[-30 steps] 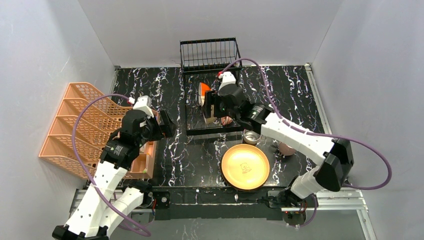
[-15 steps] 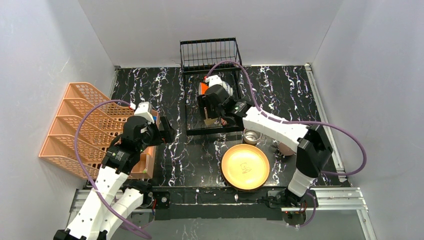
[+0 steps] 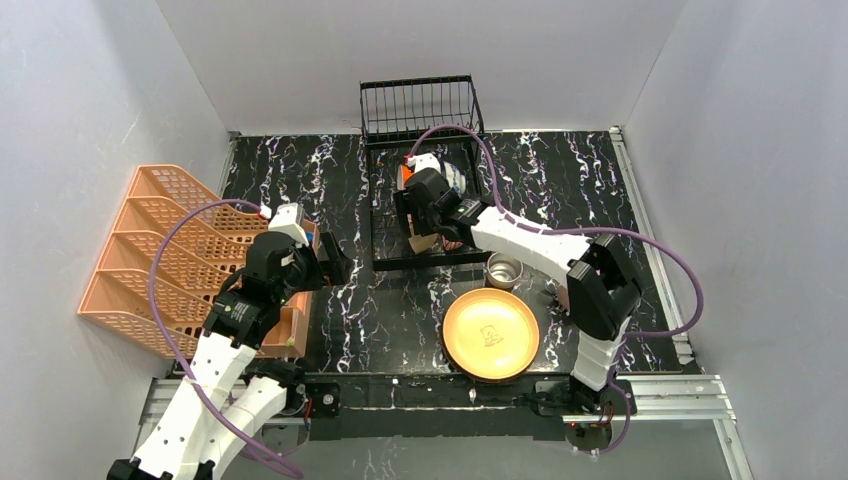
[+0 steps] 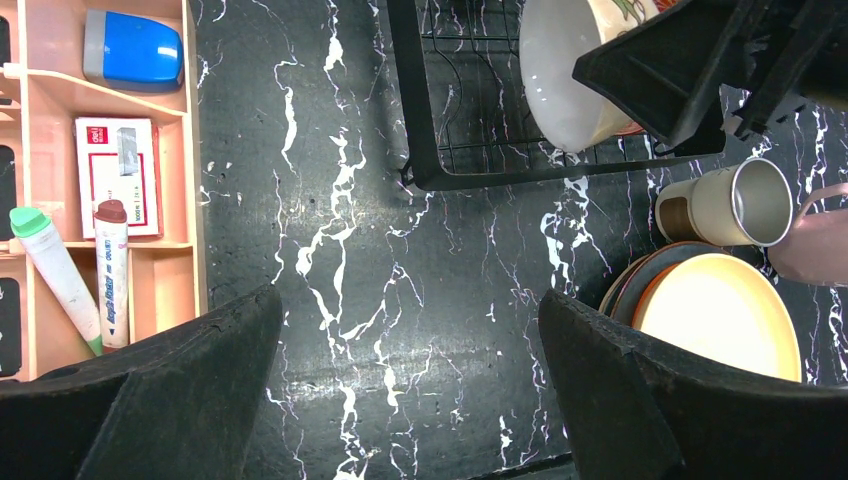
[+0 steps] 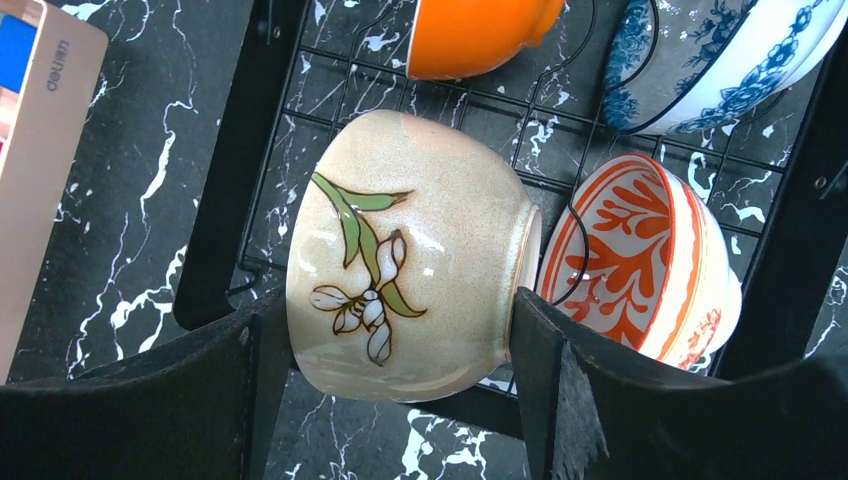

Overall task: Load the mixed dishes into the dish rack
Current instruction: Insert the bowl into the dish rack.

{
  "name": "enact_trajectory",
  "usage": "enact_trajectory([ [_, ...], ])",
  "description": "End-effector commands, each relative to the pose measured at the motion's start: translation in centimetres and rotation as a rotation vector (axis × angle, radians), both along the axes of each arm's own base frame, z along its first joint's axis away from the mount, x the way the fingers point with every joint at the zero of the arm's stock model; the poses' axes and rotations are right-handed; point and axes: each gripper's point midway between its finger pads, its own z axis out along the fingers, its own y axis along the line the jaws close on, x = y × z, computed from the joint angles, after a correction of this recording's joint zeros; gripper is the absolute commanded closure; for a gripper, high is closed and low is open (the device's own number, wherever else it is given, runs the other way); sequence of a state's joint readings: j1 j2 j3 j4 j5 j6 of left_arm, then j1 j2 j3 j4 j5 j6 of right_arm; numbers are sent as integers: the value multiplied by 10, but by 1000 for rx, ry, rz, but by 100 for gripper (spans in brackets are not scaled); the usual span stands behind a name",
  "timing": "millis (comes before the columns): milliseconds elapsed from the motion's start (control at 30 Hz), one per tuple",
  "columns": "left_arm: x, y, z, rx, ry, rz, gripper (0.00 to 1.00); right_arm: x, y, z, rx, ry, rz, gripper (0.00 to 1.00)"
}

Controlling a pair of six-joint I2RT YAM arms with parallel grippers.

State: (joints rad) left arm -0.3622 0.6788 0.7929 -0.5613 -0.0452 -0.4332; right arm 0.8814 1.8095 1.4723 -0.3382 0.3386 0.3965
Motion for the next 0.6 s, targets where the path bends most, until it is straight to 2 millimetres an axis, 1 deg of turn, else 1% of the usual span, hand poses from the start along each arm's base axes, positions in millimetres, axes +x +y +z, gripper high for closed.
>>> enact_trajectory([
  [0,1,2,-1,16,-11,-1,2,26,20,44,136,-94,-30,99],
  [400,1,2,-2,18,-10,-3,2,24,29,20,153,-30,-37,99],
  [567,2,2,-2,18,-11,-1,2,26,28,11,140,-13,-64,99],
])
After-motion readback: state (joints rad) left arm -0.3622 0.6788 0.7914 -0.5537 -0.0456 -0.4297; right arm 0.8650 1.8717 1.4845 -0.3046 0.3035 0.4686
